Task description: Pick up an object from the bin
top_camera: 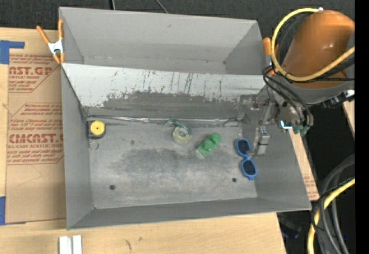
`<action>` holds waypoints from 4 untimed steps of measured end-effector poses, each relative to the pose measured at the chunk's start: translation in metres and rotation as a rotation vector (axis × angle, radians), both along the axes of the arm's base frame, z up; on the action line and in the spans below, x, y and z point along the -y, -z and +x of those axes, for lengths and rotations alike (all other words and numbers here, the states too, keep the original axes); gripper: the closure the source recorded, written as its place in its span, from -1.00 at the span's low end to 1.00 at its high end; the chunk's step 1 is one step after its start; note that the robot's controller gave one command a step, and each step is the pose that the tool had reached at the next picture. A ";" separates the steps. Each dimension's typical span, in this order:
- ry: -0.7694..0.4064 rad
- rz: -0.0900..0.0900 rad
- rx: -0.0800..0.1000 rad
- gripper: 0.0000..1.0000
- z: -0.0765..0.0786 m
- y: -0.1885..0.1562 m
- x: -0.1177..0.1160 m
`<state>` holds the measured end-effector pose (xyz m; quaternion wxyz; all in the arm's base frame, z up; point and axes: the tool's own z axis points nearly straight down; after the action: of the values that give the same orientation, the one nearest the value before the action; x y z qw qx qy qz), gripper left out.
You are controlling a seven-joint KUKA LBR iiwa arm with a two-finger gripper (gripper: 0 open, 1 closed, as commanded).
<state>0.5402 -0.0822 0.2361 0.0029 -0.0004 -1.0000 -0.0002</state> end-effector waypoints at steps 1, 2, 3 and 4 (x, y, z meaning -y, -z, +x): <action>0.055 0.001 -0.001 -1.00 -0.001 0.123 0.002; -0.272 -0.005 0.018 -1.00 0.037 0.163 -0.019; -0.664 -0.004 0.018 -1.00 0.050 0.162 -0.042; -1.185 -0.005 0.020 -1.00 0.052 0.162 -0.059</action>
Offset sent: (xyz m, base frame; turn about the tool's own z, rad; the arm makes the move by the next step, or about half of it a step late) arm 0.0005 -0.0034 -0.1182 0.0565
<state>0.5925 -0.0234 0.0743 -0.0070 0.5579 -0.8299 0.0036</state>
